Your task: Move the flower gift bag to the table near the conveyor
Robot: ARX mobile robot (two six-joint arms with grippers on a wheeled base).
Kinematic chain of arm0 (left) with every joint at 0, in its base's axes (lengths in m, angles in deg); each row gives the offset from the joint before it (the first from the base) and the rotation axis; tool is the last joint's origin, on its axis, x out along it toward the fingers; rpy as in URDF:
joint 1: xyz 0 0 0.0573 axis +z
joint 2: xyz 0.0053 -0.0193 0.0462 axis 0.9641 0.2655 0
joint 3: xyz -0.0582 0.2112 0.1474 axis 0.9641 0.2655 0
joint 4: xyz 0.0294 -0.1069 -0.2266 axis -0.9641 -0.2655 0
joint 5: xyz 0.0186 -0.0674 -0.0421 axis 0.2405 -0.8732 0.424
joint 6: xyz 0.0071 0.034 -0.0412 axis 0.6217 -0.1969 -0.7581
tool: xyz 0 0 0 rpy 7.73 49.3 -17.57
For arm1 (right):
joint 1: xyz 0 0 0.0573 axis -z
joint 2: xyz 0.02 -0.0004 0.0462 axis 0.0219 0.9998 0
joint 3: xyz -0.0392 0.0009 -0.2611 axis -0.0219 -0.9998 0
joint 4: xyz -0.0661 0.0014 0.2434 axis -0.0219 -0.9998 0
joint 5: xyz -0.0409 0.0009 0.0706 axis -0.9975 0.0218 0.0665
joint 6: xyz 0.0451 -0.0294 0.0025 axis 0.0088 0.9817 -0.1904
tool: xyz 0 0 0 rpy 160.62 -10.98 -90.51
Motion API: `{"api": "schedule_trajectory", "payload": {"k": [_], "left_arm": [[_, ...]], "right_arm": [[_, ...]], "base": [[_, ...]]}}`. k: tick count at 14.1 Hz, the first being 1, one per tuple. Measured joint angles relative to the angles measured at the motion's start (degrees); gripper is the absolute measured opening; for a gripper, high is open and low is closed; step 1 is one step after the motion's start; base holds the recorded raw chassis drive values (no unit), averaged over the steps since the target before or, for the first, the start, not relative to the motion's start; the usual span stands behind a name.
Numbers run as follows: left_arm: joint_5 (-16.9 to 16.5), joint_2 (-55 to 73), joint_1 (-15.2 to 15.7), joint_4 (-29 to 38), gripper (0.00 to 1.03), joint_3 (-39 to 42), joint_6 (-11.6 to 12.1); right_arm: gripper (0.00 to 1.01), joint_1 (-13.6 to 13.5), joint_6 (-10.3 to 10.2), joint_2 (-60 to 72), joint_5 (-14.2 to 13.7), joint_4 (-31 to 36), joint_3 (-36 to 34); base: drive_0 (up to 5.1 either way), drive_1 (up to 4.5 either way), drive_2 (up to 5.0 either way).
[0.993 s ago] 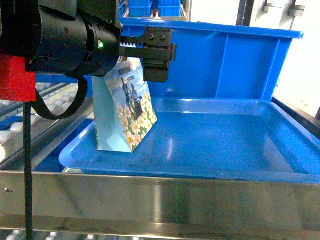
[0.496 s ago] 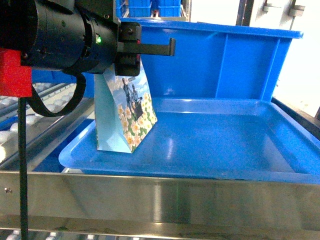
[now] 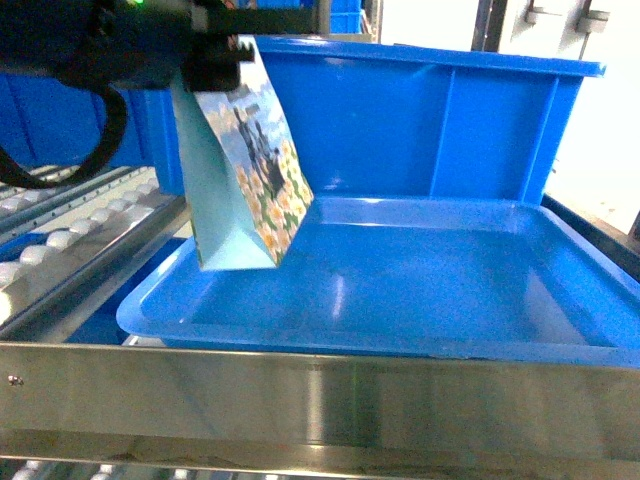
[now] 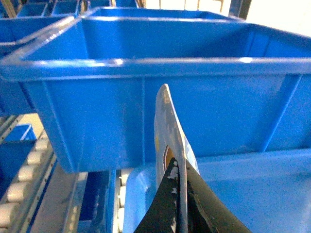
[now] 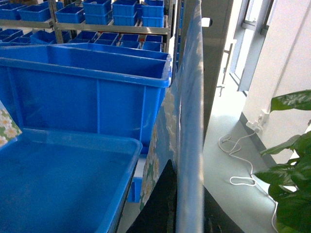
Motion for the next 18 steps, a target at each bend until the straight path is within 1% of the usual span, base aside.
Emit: {"api": "schedule_trajectory", "payload": {"k": [2,3,4,6,7,8,9,10,12,13,14,18], "left_arm": [[0.1,-5.3,2.1,1.8,0.02,1.9,0.3],[1.4,-13.2,6.4,5.7,0.02,6.6,2.0],[1.3,-18.1,9.9,5.6,0.02,8.3,3.0],[-0.5,-25.6,14.0,3.8,0.02,11.1,3.5],[-1.6,-32.6,15.5,1.6,0.02,15.3,4.9],[-2.2,-38.1,15.9,-1.1,0.02,19.1,6.1],[-1.8,-43.1,14.8,-4.1,0.02,22.9,7.8],[-1.0,-45.3,13.8,-6.0,0.02,24.4,7.9],[3.3,-51.8,8.6,-11.4,0.02,27.6,8.3],[4.8,-53.1,6.9,-12.4,0.02,27.9,8.3],[5.0,-53.2,6.9,-12.0,0.02,27.9,8.3],[5.4,-52.9,7.0,-12.3,0.02,27.9,8.3]], "right_arm": [[0.02,0.0,0.0,0.0,0.0,0.0,0.0],[0.02,0.0,0.0,0.0,0.0,0.0,0.0],[0.02,0.0,0.0,0.0,0.0,0.0,0.0],[0.02,0.0,0.0,0.0,0.0,0.0,0.0],[0.02,0.0,0.0,0.0,0.0,0.0,0.0],[0.02,0.0,0.0,0.0,0.0,0.0,0.0],[0.02,0.0,0.0,0.0,0.0,0.0,0.0],[0.02,0.0,0.0,0.0,0.0,0.0,0.0],[0.02,0.0,0.0,0.0,0.0,0.0,0.0],[0.02,0.0,0.0,0.0,0.0,0.0,0.0],[0.02,0.0,0.0,0.0,0.0,0.0,0.0],[0.02,0.0,0.0,0.0,0.0,-0.1,0.0]], "base": [[0.0,0.00,0.0],[0.0,0.00,0.0],[0.0,0.00,0.0],[0.0,0.00,0.0],[0.0,0.00,0.0],[0.0,0.00,0.0],[0.0,0.00,0.0],[0.0,0.00,0.0],[0.0,0.00,0.0],[0.0,0.00,0.0],[0.0,0.00,0.0],[-4.9,2.56,2.6]]}}
